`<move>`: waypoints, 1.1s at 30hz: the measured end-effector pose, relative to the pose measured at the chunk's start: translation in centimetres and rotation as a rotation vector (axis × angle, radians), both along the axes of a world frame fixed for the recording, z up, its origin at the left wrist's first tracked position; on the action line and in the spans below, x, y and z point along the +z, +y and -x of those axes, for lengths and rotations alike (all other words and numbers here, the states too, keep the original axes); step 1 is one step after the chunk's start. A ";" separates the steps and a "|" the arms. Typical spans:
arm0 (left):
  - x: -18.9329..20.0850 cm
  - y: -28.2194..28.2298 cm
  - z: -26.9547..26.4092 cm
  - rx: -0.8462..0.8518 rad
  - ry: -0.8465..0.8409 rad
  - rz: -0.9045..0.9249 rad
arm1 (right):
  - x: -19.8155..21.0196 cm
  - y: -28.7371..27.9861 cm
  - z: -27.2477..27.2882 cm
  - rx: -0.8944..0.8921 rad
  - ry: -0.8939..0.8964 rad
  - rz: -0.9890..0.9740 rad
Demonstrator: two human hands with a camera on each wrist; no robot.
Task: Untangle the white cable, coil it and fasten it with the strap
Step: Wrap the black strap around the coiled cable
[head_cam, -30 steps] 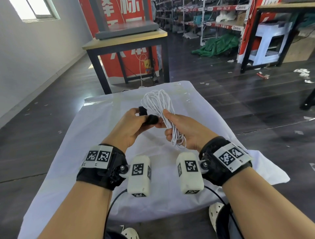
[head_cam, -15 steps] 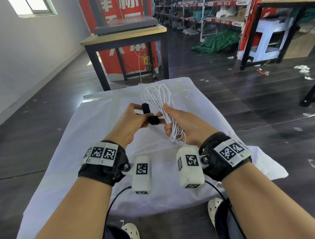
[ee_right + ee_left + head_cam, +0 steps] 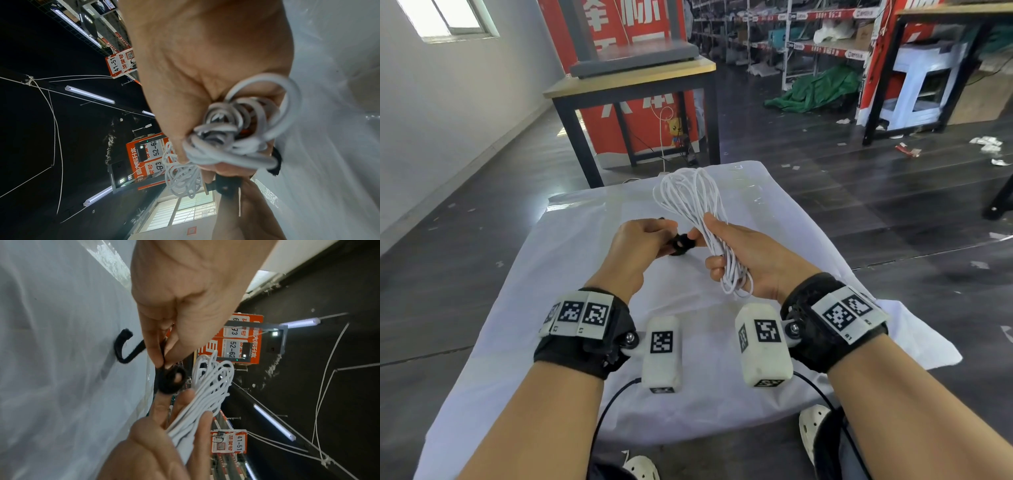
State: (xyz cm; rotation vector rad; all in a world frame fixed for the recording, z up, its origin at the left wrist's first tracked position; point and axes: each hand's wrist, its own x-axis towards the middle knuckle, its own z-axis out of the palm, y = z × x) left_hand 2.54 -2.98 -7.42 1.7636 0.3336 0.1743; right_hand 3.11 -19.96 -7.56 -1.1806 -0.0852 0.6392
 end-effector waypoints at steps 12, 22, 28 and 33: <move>0.4 -0.2 0.3 -0.118 -0.046 -0.046 | 0.2 0.0 0.5 0.068 -0.059 0.066; 0.3 -0.1 0.5 -0.235 0.118 0.166 | 0.3 -0.3 0.3 0.011 -0.048 0.052; 0.3 0.4 0.1 -0.025 0.012 0.207 | 0.1 -0.6 0.1 0.025 -0.063 0.087; 0.5 0.6 0.3 -0.235 0.034 0.085 | 0.0 -0.5 0.1 0.091 -0.116 0.156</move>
